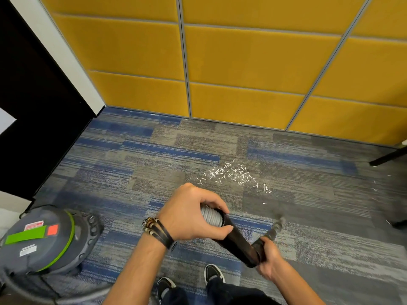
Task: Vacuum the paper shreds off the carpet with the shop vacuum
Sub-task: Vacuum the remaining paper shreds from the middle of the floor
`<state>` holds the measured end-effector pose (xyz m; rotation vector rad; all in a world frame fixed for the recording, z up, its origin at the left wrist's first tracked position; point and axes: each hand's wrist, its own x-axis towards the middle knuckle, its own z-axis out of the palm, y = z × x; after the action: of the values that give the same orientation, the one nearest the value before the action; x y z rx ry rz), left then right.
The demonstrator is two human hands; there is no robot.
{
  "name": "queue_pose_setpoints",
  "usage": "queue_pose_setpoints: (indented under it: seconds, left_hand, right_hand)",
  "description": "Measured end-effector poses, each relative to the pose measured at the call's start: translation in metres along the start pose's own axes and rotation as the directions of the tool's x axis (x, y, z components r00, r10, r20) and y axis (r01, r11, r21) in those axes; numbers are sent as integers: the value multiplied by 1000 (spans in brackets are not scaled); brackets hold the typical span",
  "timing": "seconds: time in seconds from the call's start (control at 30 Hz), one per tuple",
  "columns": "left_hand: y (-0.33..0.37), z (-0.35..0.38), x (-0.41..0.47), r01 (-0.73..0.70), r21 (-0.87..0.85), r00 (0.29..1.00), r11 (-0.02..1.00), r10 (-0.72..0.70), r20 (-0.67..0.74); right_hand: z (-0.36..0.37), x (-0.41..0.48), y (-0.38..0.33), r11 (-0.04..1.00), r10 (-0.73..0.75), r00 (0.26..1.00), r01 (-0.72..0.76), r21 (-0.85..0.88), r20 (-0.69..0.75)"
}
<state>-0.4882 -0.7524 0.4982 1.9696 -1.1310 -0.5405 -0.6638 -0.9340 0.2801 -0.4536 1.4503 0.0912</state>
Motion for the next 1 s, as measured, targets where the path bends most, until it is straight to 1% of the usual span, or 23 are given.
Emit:
queue_pose_setpoints:
  seconds: [0.1,0.2,0.3,0.37,0.47,0.57,0.63,0.73,0.83,0.9,1.0]
  left_hand:
    - [-4,-1,-3,-20,22,1000,1000,20,-23]
    - [-8,-9,-10,-51,41,997,998,53,-51]
    - [-14,-16,-14,-70,61,995,996,74,-65]
    - [-19,-19,-14,-64,44,996,997,67,-64]
    - [-21,-23,-14,-62,36,997,997,63,-37]
    - [-17,-18,-10,-63,33,998,997,62,12]
    - [-13,-11,-8,-79,17,997,997,79,17]
    - [-10,-10,-6,-95,19,995,995,96,-40]
    - [-14,-17,-4,-79,55,991,995,85,-107]
    - [-18,-21,-6,-62,50,992,997,67,-111]
    - [-17,-20,-7,-60,35,992,998,64,-108]
  right_hand:
    - [3,3,10,999,-25,998,23,-24,-59]
    - [26,3,7,997,-54,997,50,-54,-62]
    - [50,3,-7,996,-50,999,51,-75,20]
    - [57,7,-10,996,-44,998,47,-81,37]
    - [48,11,3,997,-46,997,50,-52,64]
    - [27,12,12,1000,8,998,-8,-6,57]
    - [15,15,10,1000,16,999,-17,21,52]
    - [20,11,0,1000,-8,998,7,12,56]
    - [37,10,-8,1000,-28,999,28,7,37]
    - [46,11,-10,999,-31,999,32,-3,39]
    - [51,14,-18,999,-35,996,37,-18,85]
